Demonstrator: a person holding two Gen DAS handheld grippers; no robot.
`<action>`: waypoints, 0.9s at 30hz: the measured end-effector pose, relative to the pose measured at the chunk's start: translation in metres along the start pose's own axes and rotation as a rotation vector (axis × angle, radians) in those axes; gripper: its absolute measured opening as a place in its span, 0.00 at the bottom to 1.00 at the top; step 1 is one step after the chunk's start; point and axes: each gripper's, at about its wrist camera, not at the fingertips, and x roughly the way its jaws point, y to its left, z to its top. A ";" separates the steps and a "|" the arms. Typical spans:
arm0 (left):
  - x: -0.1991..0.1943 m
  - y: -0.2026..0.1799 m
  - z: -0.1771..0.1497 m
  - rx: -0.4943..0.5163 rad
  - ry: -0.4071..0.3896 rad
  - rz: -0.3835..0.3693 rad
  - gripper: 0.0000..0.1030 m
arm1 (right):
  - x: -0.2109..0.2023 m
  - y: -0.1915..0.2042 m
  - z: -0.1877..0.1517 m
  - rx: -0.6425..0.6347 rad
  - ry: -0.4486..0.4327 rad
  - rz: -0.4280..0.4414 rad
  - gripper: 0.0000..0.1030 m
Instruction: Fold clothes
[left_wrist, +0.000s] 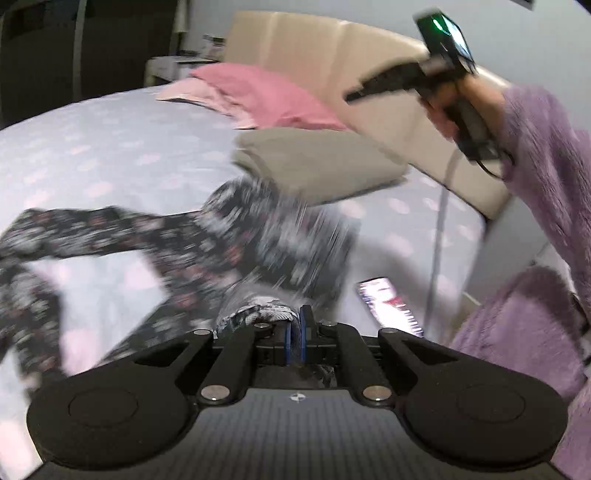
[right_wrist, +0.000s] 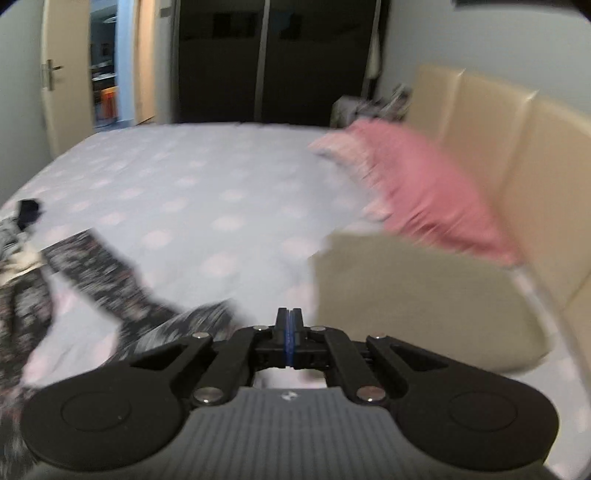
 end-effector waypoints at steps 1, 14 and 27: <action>0.007 -0.008 0.004 0.020 0.005 -0.010 0.03 | -0.004 -0.007 0.008 -0.002 -0.012 -0.026 0.00; 0.033 -0.017 0.012 0.073 0.073 0.048 0.03 | 0.077 -0.023 -0.102 0.122 0.316 0.140 0.25; 0.033 -0.001 0.018 0.022 0.098 0.098 0.03 | 0.152 -0.029 -0.176 0.275 0.512 0.168 0.46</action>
